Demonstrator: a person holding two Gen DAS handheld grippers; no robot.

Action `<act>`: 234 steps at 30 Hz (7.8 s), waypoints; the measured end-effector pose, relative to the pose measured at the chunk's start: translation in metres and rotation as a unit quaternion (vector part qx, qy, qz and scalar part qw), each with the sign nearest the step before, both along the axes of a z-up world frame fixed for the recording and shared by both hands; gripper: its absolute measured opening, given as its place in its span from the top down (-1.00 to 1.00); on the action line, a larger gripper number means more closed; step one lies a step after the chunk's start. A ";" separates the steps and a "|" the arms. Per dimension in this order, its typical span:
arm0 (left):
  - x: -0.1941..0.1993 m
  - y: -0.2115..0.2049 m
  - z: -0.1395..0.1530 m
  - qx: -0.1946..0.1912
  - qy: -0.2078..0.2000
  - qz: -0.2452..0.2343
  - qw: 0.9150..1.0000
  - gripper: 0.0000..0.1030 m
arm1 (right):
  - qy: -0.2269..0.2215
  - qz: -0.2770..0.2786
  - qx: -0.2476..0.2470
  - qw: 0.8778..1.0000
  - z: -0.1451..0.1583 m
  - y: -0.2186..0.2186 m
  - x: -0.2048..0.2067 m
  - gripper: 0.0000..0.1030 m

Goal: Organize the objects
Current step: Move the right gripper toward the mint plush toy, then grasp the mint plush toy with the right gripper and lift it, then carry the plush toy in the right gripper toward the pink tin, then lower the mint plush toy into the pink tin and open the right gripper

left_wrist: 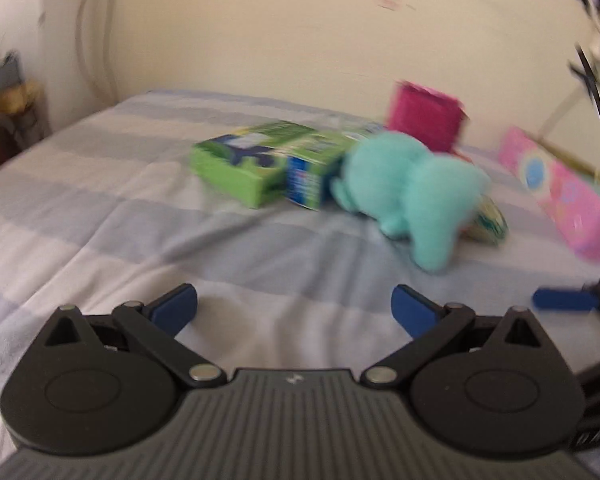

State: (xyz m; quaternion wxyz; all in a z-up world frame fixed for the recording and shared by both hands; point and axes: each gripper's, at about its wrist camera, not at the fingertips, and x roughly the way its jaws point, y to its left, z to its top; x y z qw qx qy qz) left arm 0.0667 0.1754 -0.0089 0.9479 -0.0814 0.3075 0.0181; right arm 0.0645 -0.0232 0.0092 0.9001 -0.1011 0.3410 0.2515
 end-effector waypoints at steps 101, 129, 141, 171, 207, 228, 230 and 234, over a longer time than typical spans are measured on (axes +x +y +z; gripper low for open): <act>-0.024 0.010 0.035 -0.166 -0.076 -0.099 0.978 -1.00 | 0.021 0.130 0.182 0.975 0.027 -0.055 -0.014 0.06; 0.023 -0.148 0.027 -0.176 0.035 -0.305 0.935 -0.47 | 0.059 -0.056 0.246 0.966 0.016 -0.176 -0.020 0.17; 0.025 -0.298 0.030 -0.126 0.041 -0.401 0.906 -0.48 | 0.022 -0.213 0.266 0.940 0.012 -0.302 -0.071 0.17; 0.012 -0.372 0.032 -0.064 0.011 -0.436 0.898 -0.64 | -0.005 -0.269 0.305 0.914 -0.002 -0.357 -0.101 0.19; 0.159 -0.413 0.099 -0.035 -0.069 -0.353 0.933 -0.70 | -0.097 -0.281 0.215 0.930 0.069 -0.377 0.086 0.12; 0.094 -0.355 0.104 0.035 -0.084 -0.257 0.962 -0.88 | -0.139 -0.381 0.220 0.887 0.061 -0.359 -0.001 -0.24; 0.082 -0.344 0.102 0.041 -0.087 -0.247 0.964 -0.88 | -0.139 -0.376 0.221 0.889 0.061 -0.348 -0.010 -0.24; 0.062 -0.321 0.092 0.053 -0.079 -0.228 0.969 -0.88 | -0.137 -0.371 0.211 0.894 0.056 -0.322 -0.026 -0.24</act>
